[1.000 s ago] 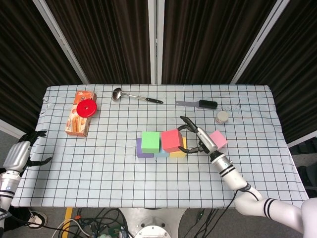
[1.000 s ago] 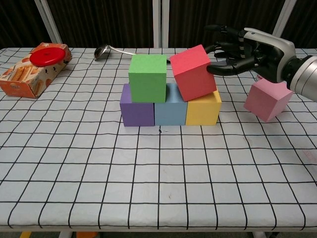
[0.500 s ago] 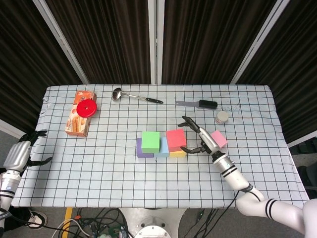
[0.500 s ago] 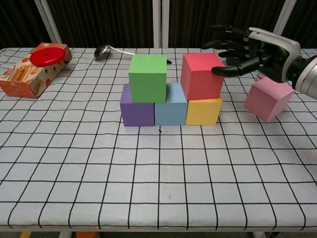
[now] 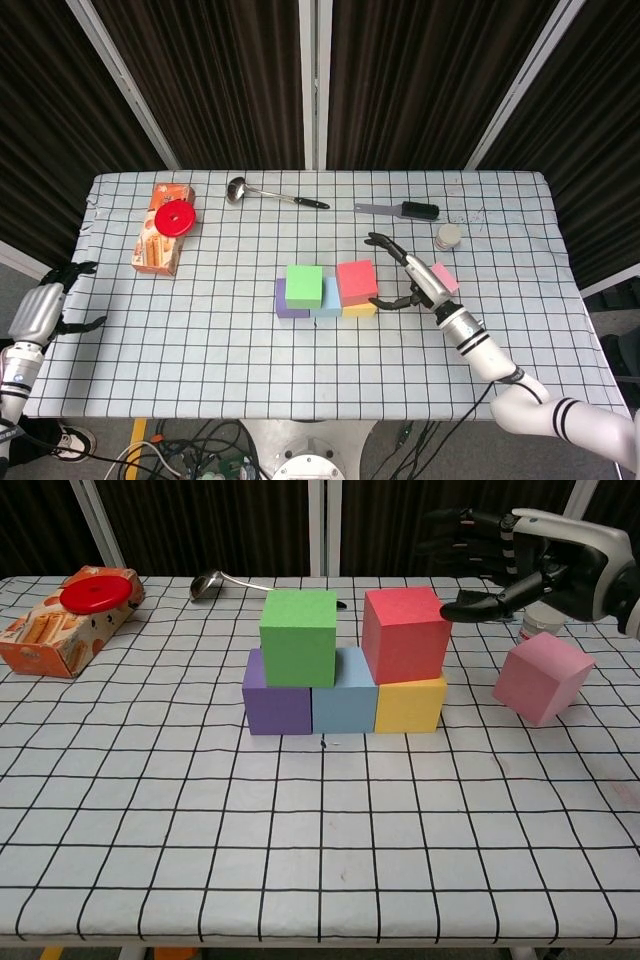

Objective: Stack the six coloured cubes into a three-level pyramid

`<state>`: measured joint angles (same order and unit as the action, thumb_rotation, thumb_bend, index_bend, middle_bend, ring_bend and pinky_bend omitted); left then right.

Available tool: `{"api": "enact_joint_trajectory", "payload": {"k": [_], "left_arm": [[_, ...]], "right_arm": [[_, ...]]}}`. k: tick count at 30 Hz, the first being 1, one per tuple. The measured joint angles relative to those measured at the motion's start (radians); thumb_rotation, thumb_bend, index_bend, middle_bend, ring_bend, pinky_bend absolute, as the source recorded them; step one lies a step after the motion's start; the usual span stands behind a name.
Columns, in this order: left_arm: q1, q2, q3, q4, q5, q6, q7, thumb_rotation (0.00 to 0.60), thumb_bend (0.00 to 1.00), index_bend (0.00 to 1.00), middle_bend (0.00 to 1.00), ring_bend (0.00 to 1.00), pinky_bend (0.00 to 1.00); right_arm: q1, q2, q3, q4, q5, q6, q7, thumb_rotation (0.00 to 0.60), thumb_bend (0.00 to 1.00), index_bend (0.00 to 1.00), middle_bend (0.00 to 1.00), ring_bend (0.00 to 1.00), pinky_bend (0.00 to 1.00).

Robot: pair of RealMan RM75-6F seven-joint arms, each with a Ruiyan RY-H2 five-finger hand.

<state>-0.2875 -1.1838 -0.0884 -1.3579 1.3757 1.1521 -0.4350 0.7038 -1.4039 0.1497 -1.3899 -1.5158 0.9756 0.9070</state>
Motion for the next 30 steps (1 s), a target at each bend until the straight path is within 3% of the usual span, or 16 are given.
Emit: {"api": "enact_joint_trajectory", "payload": {"k": [7, 12, 17, 21, 30], "left_arm": [[-0.01, 0.02, -0.005, -0.034, -0.002, -0.012, -0.001, 0.6, 0.13, 0.17, 0.22, 0.08, 0.11], [-0.015, 0.02, -0.004, -0.043, -0.001, -0.018, 0.009, 0.6, 0.13, 0.17, 0.22, 0.08, 0.11], [-0.014, 0.02, -0.002, -0.044, -0.002, -0.016, 0.008, 0.6, 0.13, 0.17, 0.22, 0.08, 0.11], [-0.011, 0.018, 0.0, -0.042, -0.002, -0.013, 0.004, 0.6, 0.13, 0.17, 0.22, 0.08, 0.11], [-0.006, 0.013, 0.005, -0.03, 0.002, -0.008, -0.009, 0.6, 0.13, 0.17, 0.22, 0.08, 0.11]], "right_arm": [[0.085, 0.268, 0.011, -0.179, -0.002, -0.166, -0.203, 0.6, 0.12, 0.0, 0.14, 0.0, 0.0], [0.157, 0.375, 0.04, -0.29, 0.097, -0.297, -0.405, 0.6, 0.13, 0.0, 0.14, 0.0, 0.0], [0.216, 0.388, 0.051, -0.32, 0.216, -0.376, -0.566, 0.6, 0.12, 0.0, 0.16, 0.0, 0.0], [0.25, 0.345, 0.048, -0.312, 0.305, -0.394, -0.675, 0.6, 0.13, 0.0, 0.1, 0.0, 0.0], [0.302, 0.256, 0.041, -0.264, 0.409, -0.415, -0.774, 0.6, 0.12, 0.0, 0.11, 0.0, 0.0]]}}
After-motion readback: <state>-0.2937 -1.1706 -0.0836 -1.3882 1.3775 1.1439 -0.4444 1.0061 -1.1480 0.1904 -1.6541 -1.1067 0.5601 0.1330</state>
